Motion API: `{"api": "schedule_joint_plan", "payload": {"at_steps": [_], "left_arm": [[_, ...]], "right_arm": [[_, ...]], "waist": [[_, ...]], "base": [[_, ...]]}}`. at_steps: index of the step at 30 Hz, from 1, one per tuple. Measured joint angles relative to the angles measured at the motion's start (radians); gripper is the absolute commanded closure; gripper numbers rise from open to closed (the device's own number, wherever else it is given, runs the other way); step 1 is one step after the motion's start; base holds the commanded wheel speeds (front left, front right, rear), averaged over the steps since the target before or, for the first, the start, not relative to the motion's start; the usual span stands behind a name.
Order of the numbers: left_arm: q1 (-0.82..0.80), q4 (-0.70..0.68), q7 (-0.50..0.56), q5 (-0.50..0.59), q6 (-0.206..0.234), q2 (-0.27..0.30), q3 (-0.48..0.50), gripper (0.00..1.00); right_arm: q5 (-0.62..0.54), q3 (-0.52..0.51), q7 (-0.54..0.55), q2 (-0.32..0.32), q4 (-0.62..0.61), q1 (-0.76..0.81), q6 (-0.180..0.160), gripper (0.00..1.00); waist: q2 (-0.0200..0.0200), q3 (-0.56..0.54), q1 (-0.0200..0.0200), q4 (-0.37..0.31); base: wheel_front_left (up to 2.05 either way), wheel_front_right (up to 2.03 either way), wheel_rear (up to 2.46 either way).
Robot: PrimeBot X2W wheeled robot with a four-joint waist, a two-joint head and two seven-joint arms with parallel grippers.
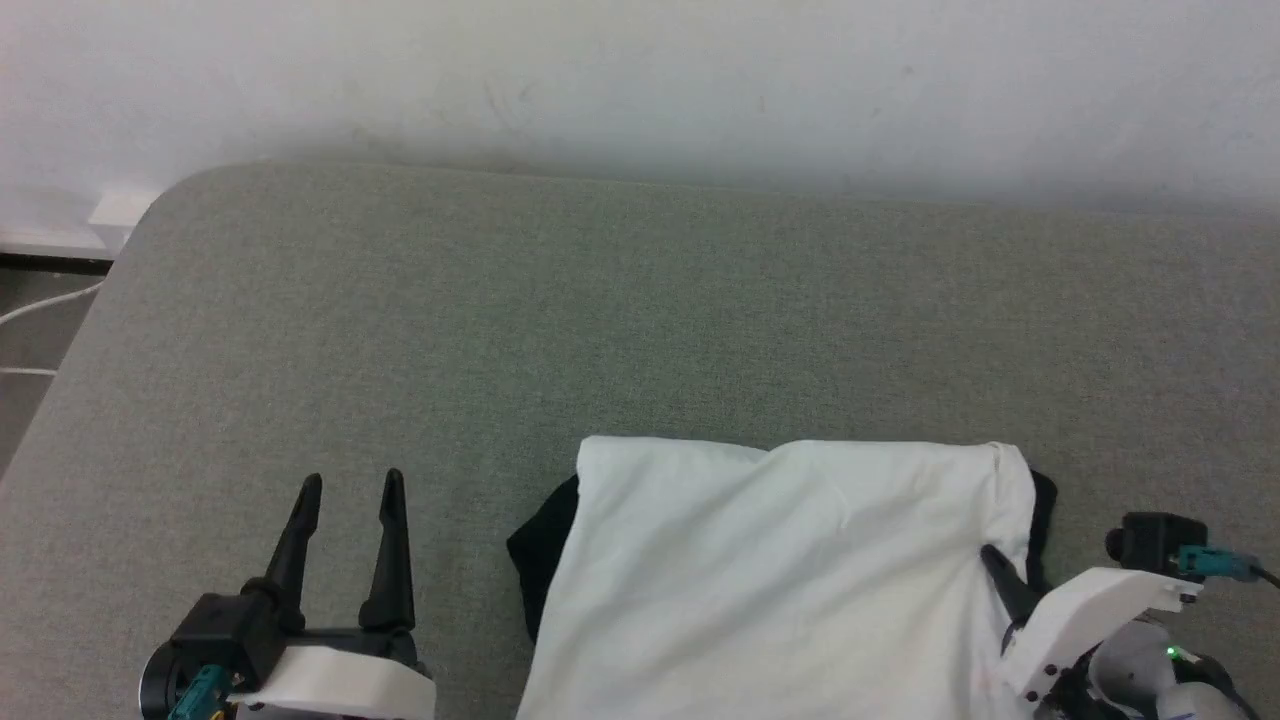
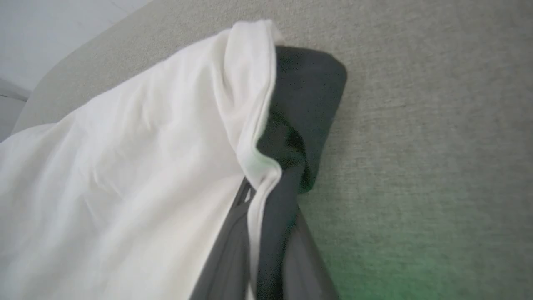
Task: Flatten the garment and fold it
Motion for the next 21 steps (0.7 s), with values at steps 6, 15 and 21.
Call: {"api": "schedule_joint_plan", "payload": {"at_steps": [6,15,21], "left_arm": [[0.001,0.01,0.0,0.013,-0.016,-0.013,0.011,0.0],[0.005,0.018,0.0,0.021,-0.026,-0.026,0.026,0.0],[0.009,0.021,0.0,0.021,-0.034,-0.031,0.035,0.0]], "right_arm": [[-0.006,-0.109,-0.023,-0.048,-0.005,0.005,-0.001,1.0],[-0.033,-0.233,0.022,-0.135,-0.012,0.024,-0.001,1.0],[-0.039,-0.172,0.076,-0.115,-0.125,0.059,-0.002,1.0]], "waist": [[0.0,-0.028,-0.0001,-0.016],[0.0,-0.054,-0.0001,-0.027],[0.0,-0.072,-0.0002,-0.03]], "base": [[0.0,0.0,0.0],[0.0,0.0,0.0],[0.0,0.0,0.0]]}}
